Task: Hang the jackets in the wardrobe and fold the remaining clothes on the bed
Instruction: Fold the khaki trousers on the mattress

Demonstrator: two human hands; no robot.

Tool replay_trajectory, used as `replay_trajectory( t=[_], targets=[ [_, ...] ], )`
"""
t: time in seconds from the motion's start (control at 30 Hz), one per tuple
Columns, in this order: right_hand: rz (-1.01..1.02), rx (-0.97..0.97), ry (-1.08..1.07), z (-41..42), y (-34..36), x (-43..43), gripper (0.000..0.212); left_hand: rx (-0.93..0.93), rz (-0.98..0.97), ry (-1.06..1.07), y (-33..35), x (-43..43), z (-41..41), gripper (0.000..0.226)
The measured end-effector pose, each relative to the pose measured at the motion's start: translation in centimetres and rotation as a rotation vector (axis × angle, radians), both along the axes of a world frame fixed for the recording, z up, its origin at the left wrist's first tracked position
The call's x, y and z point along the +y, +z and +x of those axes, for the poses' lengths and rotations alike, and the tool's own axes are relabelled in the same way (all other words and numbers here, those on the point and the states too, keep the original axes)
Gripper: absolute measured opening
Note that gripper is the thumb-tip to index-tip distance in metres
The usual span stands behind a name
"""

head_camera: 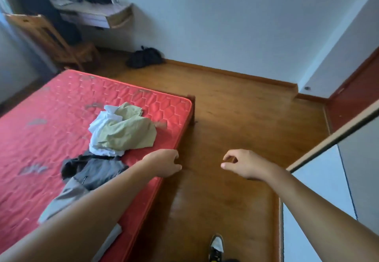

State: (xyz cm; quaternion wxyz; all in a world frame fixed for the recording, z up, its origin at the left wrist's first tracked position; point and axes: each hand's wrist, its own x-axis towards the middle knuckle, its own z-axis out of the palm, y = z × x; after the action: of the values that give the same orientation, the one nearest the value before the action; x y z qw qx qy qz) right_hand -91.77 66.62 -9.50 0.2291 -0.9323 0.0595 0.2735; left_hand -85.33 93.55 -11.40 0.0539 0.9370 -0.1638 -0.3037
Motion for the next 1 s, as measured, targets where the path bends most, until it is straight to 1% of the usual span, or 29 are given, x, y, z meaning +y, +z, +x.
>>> replay_trajectory(
  t=[0.07, 0.2, 0.37, 0.5, 0.6, 0.77, 0.87, 1.0],
  targets=[
    [0.041, 0.018, 0.055, 3.7, -0.4, -0.2, 0.032, 0.012, 0.009, 0.084, -0.3, 0.3, 1.2, 0.053],
    [0.047, 0.034, 0.206, 10.9, -1.5, 0.7, 0.034, 0.041, 0.019, 0.217, -1.1, 1.0, 3.4, 0.053],
    [0.048, 0.042, 0.393, 19.2, -3.2, 4.4, 0.037, 0.076, 0.013, 0.381, -2.7, 3.7, 6.3, 0.059],
    [0.032, 0.063, 0.519, 25.6, -4.8, 8.3, 0.039, 0.089, 0.017, 0.493, -4.2, 6.7, 10.1, 0.052],
    [0.019, 0.091, 0.577, 30.2, -5.6, 11.4, 0.040, 0.092, 0.024, 0.564, -5.4, 9.0, 13.4, 0.048],
    [-0.044, 0.099, 0.657, 37.0, -5.7, 15.0, 0.044, 0.134, -0.002, 0.614, -6.8, 11.4, 19.0, 0.043],
    [-0.065, 0.118, 0.692, 40.8, -6.4, 16.2, 0.045, 0.145, -0.018, 0.656, -7.8, 12.3, 21.7, 0.044],
    [-0.114, 0.144, 0.762, 46.5, -9.2, 18.3, 0.047, 0.179, -0.021, 0.781, -10.6, 13.0, 24.4, 0.047]
  ],
)
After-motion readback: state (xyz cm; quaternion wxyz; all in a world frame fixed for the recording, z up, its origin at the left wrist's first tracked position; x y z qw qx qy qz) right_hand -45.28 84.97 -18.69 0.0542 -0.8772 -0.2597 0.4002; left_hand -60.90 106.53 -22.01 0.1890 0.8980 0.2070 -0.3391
